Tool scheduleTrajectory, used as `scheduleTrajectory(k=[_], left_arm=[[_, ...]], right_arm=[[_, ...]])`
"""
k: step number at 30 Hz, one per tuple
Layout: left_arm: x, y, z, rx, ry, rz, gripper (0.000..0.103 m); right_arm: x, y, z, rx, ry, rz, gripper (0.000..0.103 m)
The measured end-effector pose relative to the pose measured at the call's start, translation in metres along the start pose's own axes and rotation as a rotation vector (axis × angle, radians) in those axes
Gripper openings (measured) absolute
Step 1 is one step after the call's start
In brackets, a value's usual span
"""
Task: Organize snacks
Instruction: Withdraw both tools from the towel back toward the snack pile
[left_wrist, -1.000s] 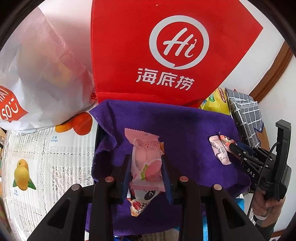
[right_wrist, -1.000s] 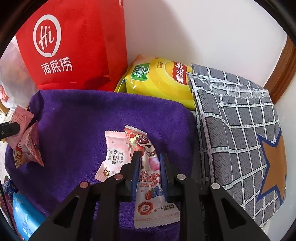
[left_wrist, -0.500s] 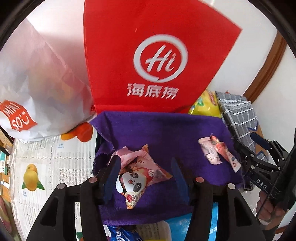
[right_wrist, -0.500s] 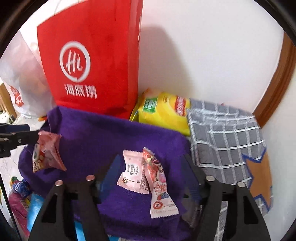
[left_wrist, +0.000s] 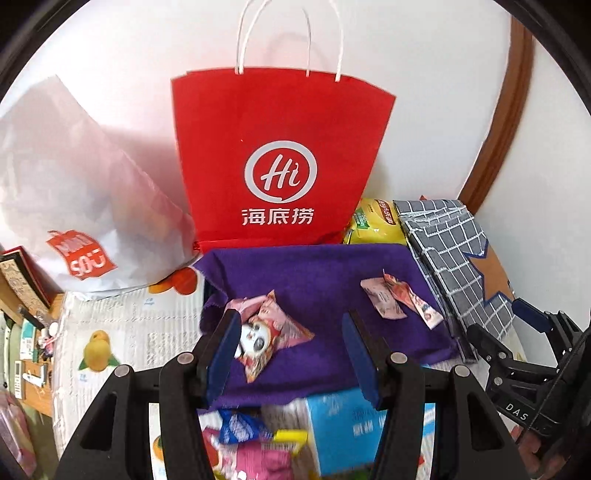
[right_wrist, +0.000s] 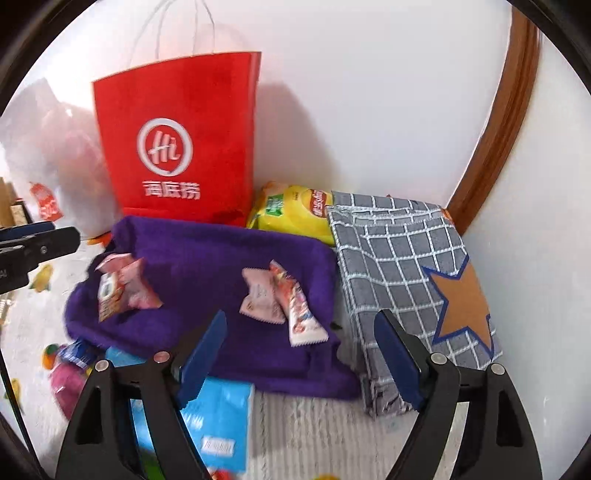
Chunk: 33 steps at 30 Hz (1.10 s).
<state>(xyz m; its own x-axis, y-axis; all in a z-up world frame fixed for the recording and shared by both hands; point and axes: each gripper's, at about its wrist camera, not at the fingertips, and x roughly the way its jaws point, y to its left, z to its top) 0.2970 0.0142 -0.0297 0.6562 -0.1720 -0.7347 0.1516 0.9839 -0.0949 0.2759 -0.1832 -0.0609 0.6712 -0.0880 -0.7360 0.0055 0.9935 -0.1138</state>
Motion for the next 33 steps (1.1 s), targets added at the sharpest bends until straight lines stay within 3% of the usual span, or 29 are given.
scheduleTrajectory(k=[7, 16, 19, 25, 29, 33], left_arm=[[-0.038, 0.008, -0.04, -0.016, -0.018, 0.028, 0.055], [-0.05, 0.025, -0.094, -0.059, 0.019, 0.051, 0.055], [-0.046, 0.035, -0.11, -0.09, 0.048, 0.047, 0.055], [-0.044, 0.051, -0.136, -0.136, 0.068, 0.029, 0.055], [-0.044, 0.058, -0.144, -0.16, 0.081, 0.01, 0.056], [-0.047, 0.06, -0.153, -0.156, 0.069, 0.007, 0.061]], right_arm=[[-0.026, 0.0, -0.034, 0.03, -0.04, 0.036, 0.082], [-0.034, 0.012, -0.081, -0.011, 0.009, 0.086, 0.082], [-0.03, 0.017, -0.099, -0.013, 0.039, 0.135, 0.082], [-0.023, 0.033, -0.126, -0.032, 0.085, 0.227, 0.062], [-0.03, 0.049, -0.136, -0.04, 0.074, 0.352, 0.061], [-0.034, 0.064, -0.144, -0.068, 0.057, 0.402, 0.064]])
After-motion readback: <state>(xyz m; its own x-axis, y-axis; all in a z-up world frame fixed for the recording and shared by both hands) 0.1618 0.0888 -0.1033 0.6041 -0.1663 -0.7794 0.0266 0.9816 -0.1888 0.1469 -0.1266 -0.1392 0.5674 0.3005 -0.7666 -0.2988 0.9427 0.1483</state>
